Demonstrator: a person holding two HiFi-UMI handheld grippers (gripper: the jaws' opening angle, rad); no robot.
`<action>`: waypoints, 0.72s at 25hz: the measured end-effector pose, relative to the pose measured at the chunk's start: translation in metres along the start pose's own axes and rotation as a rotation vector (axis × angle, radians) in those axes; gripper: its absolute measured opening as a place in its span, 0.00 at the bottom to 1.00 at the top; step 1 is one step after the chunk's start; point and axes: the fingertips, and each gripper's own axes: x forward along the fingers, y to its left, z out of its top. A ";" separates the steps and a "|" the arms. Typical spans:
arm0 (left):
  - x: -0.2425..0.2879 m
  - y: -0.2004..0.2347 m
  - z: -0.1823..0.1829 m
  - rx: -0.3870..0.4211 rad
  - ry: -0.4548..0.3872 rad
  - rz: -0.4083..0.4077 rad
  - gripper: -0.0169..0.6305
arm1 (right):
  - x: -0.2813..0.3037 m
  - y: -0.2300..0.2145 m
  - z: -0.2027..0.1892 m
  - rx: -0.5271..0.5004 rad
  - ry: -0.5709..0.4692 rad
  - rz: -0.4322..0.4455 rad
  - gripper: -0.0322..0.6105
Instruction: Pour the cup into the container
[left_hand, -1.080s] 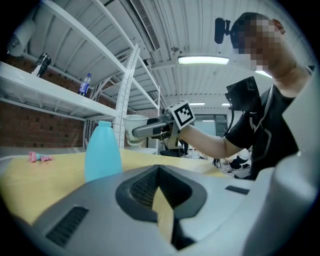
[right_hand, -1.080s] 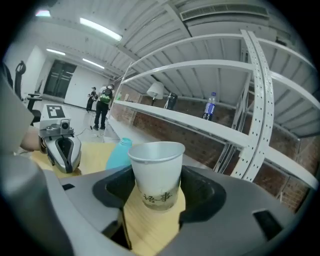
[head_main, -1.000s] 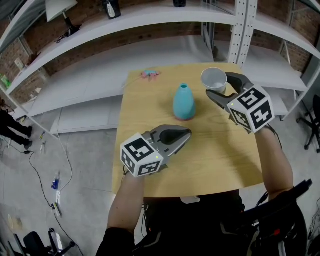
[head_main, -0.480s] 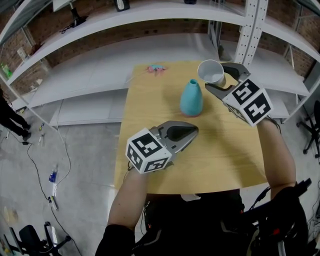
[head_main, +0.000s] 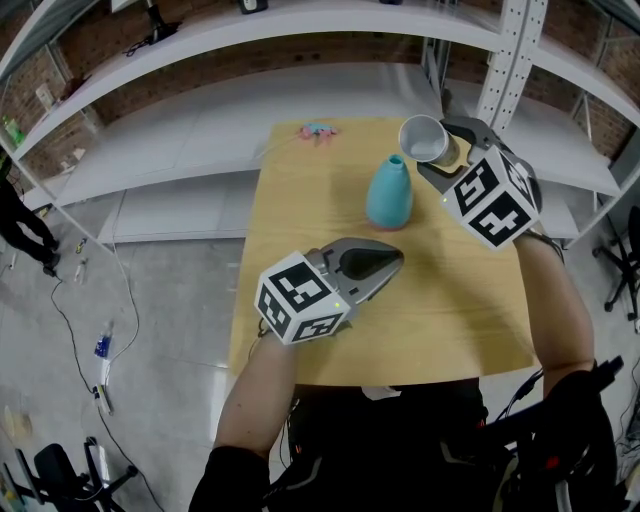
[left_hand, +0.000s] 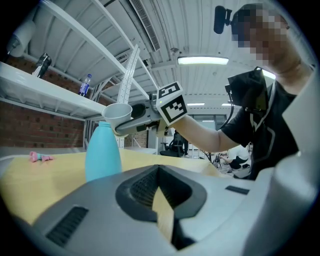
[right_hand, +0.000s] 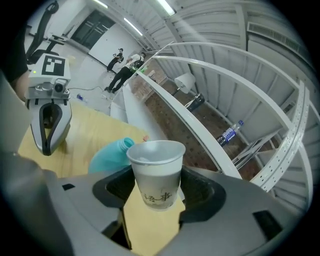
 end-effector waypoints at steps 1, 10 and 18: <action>0.000 0.000 0.000 0.000 0.000 0.000 0.03 | 0.001 0.001 0.000 -0.011 0.004 -0.001 0.50; 0.000 0.000 -0.001 0.001 -0.001 -0.003 0.03 | 0.001 -0.001 0.004 -0.095 0.026 -0.042 0.50; -0.001 0.000 0.000 0.001 -0.004 -0.003 0.03 | 0.000 -0.001 0.006 -0.173 0.059 -0.072 0.50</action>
